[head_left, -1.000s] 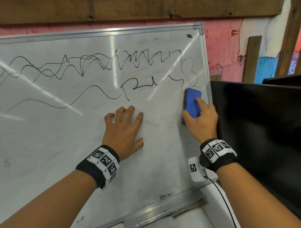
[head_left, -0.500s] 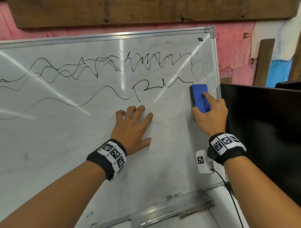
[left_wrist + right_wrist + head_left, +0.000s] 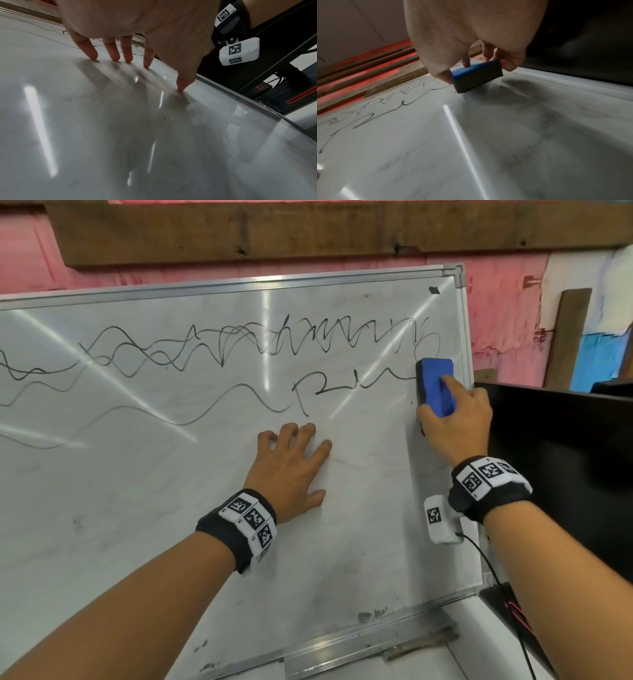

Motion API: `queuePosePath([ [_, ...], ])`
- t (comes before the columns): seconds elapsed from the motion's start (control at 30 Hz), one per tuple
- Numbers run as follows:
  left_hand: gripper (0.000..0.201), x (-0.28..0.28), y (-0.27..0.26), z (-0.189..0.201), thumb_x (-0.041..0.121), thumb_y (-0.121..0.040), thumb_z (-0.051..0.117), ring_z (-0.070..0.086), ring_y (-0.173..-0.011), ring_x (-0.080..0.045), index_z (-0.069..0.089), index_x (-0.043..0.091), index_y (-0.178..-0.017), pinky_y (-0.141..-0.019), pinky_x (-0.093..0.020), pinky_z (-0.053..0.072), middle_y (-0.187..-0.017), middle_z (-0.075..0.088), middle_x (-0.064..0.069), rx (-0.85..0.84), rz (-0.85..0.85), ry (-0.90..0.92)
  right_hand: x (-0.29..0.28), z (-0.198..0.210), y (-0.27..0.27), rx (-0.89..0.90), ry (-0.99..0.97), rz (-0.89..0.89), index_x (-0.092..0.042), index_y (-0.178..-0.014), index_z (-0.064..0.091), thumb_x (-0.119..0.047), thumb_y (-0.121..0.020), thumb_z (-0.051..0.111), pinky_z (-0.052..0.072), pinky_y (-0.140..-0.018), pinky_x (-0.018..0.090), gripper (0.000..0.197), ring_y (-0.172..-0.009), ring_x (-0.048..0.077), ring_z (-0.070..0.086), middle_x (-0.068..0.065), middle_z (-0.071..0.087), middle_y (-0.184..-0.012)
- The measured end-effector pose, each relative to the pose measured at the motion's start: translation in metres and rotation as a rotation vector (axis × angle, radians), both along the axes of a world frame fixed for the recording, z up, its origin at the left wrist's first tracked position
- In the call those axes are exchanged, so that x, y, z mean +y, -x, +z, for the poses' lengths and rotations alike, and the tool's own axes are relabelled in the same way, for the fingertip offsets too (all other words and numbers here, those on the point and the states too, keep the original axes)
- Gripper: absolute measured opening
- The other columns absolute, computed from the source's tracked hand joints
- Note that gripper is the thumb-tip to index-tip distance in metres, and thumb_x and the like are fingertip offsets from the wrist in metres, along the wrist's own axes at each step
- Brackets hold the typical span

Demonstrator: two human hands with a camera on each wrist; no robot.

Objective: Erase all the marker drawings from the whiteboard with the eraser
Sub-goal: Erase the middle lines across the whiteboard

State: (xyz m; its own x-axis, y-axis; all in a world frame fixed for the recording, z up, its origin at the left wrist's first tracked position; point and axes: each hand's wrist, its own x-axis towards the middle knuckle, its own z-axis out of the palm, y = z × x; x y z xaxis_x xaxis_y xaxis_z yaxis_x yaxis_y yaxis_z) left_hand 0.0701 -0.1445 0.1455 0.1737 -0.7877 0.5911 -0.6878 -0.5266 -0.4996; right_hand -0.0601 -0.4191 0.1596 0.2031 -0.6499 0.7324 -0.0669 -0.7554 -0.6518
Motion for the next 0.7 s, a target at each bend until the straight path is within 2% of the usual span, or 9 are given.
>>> queuePosePath([
  [0.1,0.081,0.003,-0.001,-0.002,0.064,-0.068,0.070,0.042,-0.119,-0.034,0.052,0.022,-0.134,-0.090,-0.051,0.037,-0.137,0.046,-0.012,0.005,-0.004,0.002,0.012,-0.018,0.003,0.001,0.027,0.014,-0.023,-0.140,0.053,-0.032,-0.080,0.073,0.045,-0.089,0.032,0.064,-0.095,0.025,0.049,0.009,0.041,-0.108],
  [0.23,0.080,0.005,-0.003,-0.001,0.062,-0.067,0.070,0.043,-0.119,-0.034,0.052,0.021,-0.134,-0.090,-0.051,0.037,-0.136,0.047,-0.012,0.004,-0.015,-0.006,0.020,-0.039,0.005,-0.022,0.045,0.014,-0.024,-0.135,0.056,-0.038,-0.075,0.068,0.046,-0.083,0.030,0.063,-0.089,0.024,0.051,0.009,0.042,-0.106],
  [0.3,0.081,0.007,-0.004,0.002,0.062,-0.067,0.070,0.043,-0.119,-0.034,0.052,0.022,-0.134,-0.090,-0.051,0.037,-0.136,0.046,-0.011,-0.001,-0.011,-0.013,0.011,-0.026,0.002,-0.033,0.025,-0.016,-0.023,-0.136,0.056,-0.045,-0.074,0.062,0.047,-0.087,0.033,0.066,-0.092,0.028,0.052,0.010,0.041,-0.106],
  [0.37,0.081,0.009,-0.006,0.005,0.062,-0.067,0.070,0.042,-0.119,-0.034,0.051,0.022,-0.134,-0.090,-0.051,0.037,-0.137,0.046,-0.011,-0.004,-0.005,-0.010,0.001,-0.008,-0.001,-0.027,-0.001,-0.034,-0.024,-0.138,0.054,-0.050,-0.074,0.059,0.048,-0.095,0.042,0.070,-0.101,0.033,0.052,0.013,0.043,-0.111],
  [0.43,0.081,0.010,-0.006,0.007,0.063,-0.067,0.069,0.042,-0.119,-0.034,0.050,0.022,-0.135,-0.090,-0.051,0.037,-0.137,0.045,-0.012,-0.001,0.002,-0.001,-0.004,0.002,-0.003,0.004,0.003,-0.018,-0.023,-0.141,0.052,-0.048,-0.078,0.062,0.046,-0.100,0.046,0.069,-0.107,0.035,0.049,0.015,0.043,-0.116],
  [0.53,0.080,0.011,-0.007,0.005,0.062,-0.068,0.069,0.043,-0.119,-0.034,0.051,0.021,-0.134,-0.090,-0.051,0.037,-0.136,0.046,-0.012,0.009,-0.003,0.008,-0.004,-0.010,0.000,0.013,0.027,-0.015,-0.023,-0.141,0.052,-0.044,-0.079,0.064,0.047,-0.099,0.045,0.067,-0.105,0.033,0.050,0.015,0.044,-0.116],
  [0.63,0.079,0.011,-0.007,0.003,0.061,-0.068,0.069,0.043,-0.119,-0.034,0.051,0.021,-0.134,-0.089,-0.051,0.038,-0.135,0.046,-0.011,0.008,-0.011,0.008,-0.002,-0.033,0.003,-0.029,-0.037,-0.060,-0.027,-0.137,0.054,-0.048,-0.072,0.057,0.049,-0.096,0.046,0.068,-0.101,0.033,0.052,0.014,0.044,-0.114],
  [0.7,0.080,0.011,-0.008,0.004,0.062,-0.068,0.069,0.044,-0.119,-0.034,0.051,0.022,-0.134,-0.089,-0.051,0.038,-0.136,0.046,-0.011,0.004,-0.008,0.001,-0.003,-0.029,0.001,-0.041,-0.077,-0.069,-0.027,-0.137,0.054,-0.047,-0.073,0.057,0.048,-0.098,0.046,0.068,-0.102,0.034,0.052,0.014,0.044,-0.115],
])
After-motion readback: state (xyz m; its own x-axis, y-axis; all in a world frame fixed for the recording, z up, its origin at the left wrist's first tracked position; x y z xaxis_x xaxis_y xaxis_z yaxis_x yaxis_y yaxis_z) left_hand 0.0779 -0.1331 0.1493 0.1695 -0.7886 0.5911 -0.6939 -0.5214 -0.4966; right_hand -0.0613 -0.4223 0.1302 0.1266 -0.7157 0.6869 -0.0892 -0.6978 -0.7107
